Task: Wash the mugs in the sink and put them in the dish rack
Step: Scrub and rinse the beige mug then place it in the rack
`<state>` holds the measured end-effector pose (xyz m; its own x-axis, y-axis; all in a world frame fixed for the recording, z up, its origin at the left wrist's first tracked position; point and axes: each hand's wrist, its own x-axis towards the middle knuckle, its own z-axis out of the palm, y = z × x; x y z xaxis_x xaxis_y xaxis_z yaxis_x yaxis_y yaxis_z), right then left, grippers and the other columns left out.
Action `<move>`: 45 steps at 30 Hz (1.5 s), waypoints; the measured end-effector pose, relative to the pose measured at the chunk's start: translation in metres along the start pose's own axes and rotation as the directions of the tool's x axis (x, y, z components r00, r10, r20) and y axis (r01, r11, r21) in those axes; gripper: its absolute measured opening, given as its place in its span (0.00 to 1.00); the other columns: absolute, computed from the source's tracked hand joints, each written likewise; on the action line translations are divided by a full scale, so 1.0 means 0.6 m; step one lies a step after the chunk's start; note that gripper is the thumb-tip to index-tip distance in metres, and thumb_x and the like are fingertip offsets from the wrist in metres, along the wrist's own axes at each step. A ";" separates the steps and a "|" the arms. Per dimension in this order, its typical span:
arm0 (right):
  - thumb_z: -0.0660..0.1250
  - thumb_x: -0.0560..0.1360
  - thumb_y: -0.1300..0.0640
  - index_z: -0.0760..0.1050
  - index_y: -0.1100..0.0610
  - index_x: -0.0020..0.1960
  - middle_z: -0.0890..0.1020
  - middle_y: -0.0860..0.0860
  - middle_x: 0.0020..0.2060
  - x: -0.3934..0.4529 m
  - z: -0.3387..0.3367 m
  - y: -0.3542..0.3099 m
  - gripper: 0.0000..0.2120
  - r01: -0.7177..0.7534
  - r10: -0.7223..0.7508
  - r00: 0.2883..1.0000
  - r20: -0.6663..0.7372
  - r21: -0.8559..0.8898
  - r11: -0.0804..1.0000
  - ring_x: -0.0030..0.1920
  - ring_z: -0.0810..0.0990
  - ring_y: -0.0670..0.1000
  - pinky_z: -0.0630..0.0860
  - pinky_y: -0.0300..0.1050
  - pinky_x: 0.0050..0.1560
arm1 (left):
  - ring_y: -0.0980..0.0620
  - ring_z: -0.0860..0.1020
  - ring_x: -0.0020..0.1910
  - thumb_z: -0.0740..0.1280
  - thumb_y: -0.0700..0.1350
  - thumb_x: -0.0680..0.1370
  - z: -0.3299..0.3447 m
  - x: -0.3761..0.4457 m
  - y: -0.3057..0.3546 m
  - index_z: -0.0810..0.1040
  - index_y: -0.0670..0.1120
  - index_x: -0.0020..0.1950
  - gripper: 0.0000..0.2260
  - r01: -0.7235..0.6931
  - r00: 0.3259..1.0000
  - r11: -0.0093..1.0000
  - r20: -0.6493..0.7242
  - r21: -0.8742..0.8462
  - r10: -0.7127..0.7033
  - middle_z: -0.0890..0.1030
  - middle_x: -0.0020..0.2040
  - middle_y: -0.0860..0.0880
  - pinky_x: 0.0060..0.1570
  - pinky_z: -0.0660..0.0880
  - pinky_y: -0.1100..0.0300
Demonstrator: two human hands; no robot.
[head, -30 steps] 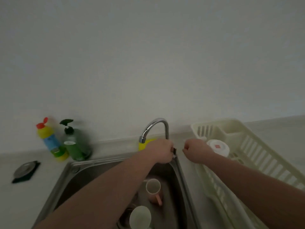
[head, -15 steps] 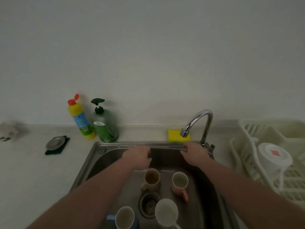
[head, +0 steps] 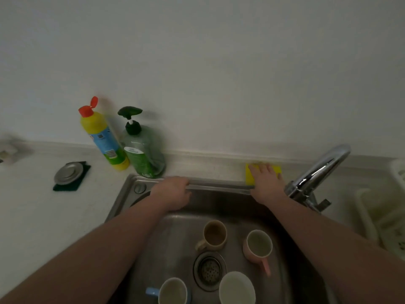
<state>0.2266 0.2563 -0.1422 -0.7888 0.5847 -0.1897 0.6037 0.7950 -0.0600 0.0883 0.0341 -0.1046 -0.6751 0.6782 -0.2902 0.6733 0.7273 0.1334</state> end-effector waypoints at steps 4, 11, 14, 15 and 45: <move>0.62 0.77 0.58 0.45 0.47 0.77 0.49 0.50 0.78 0.005 0.017 -0.011 0.36 -0.069 0.072 0.995 0.069 -0.044 0.997 0.77 0.47 0.59 0.55 0.65 0.70 | 0.48 0.72 0.64 0.62 0.54 0.78 0.003 0.030 -0.019 0.71 0.51 0.67 0.19 -0.011 1.000 1.000 -0.010 -0.022 0.011 0.75 0.65 0.48 0.63 0.71 0.52; 0.56 0.77 0.63 0.62 0.54 0.71 0.66 0.50 0.71 0.012 0.012 -0.030 0.23 -0.067 0.064 0.996 -0.066 -0.038 0.997 0.72 0.63 0.55 0.70 0.54 0.60 | 0.49 0.73 0.64 0.62 0.54 0.79 -0.004 0.036 -0.048 0.72 0.51 0.67 0.17 0.007 0.997 0.997 -0.080 -0.076 -0.013 0.76 0.65 0.50 0.61 0.72 0.53; 0.56 0.77 0.62 0.67 0.54 0.66 0.74 0.52 0.63 0.005 -0.007 -0.068 0.18 -0.020 0.044 0.984 -0.170 0.141 0.990 0.65 0.71 0.56 0.71 0.51 0.59 | 0.49 0.74 0.63 0.61 0.54 0.79 -0.020 0.029 -0.057 0.72 0.52 0.67 0.17 0.020 0.994 0.995 -0.106 -0.102 -0.031 0.77 0.64 0.50 0.61 0.72 0.53; 0.56 0.77 0.62 0.68 0.55 0.65 0.76 0.54 0.61 0.003 -0.015 -0.087 0.17 -0.008 0.054 0.978 -0.202 0.223 0.975 0.62 0.74 0.57 0.71 0.51 0.57 | 0.49 0.75 0.62 0.61 0.53 0.80 -0.027 0.025 -0.060 0.72 0.51 0.67 0.17 0.022 0.992 0.993 -0.121 -0.119 -0.036 0.77 0.63 0.50 0.61 0.73 0.53; 0.68 0.76 0.60 0.74 0.56 0.51 0.81 0.56 0.52 0.035 -0.204 -0.355 0.05 -0.245 0.014 0.962 0.272 0.888 -0.389 0.49 0.81 0.56 0.79 0.49 0.37 | 0.46 0.72 0.51 0.58 0.54 0.81 -0.232 0.053 -0.134 0.69 0.44 0.63 0.16 0.003 0.832 0.543 -0.299 -0.840 -0.467 0.75 0.55 0.44 0.57 0.71 0.52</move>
<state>0.0675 0.1188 -0.0135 -0.7194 0.5296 -0.4495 0.0612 -0.5962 -0.8005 -0.0290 0.0118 0.0073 -0.9663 0.2566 -0.0209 0.1100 0.4851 0.8675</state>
